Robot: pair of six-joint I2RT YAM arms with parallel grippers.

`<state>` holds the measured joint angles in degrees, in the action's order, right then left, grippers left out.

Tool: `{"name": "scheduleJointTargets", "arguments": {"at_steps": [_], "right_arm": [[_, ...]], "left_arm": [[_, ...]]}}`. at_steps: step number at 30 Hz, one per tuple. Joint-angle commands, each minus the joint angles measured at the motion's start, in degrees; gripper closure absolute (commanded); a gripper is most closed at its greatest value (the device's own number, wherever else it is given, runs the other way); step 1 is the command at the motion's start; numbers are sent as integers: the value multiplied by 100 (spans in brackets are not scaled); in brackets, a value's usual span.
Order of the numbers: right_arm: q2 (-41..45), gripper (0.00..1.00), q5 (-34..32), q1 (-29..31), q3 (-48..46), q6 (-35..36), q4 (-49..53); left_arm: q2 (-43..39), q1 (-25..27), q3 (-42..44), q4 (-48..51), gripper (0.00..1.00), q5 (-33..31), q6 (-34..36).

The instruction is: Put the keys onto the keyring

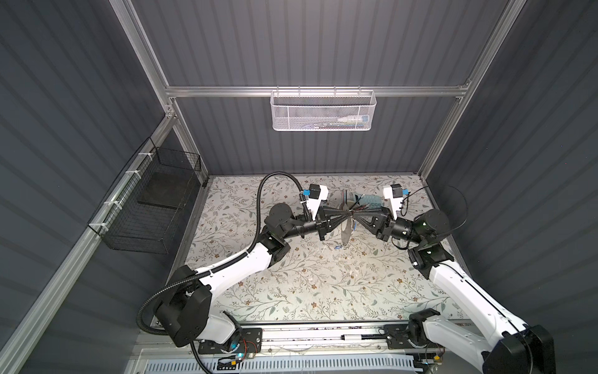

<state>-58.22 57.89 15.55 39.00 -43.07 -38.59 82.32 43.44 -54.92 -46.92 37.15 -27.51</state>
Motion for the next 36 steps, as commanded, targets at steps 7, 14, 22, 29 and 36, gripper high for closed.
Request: {"name": "scheduleJointTargets", "arguments": {"at_steps": [7, 14, 22, 29, 36], "right_arm": [[186, 87, 91, 17, -99, -35, -150], [153, 87, 84, 23, -100, -47, -179], [58, 88, 78, 27, -76, -72, -239], [38, 98, 67, 36, -89, -61, -241], [58, 100, 32, 36, -93, 202, 52]], "left_arm": [[135, -37, -239, -455, 100, 110, -204], [208, -37, -215, -537, 100, 157, -297], [240, -37, -235, -520, 100, 221, -322], [273, -44, -253, -435, 100, 222, -315], [208, -37, -272, 206, 100, 149, -40]]}}
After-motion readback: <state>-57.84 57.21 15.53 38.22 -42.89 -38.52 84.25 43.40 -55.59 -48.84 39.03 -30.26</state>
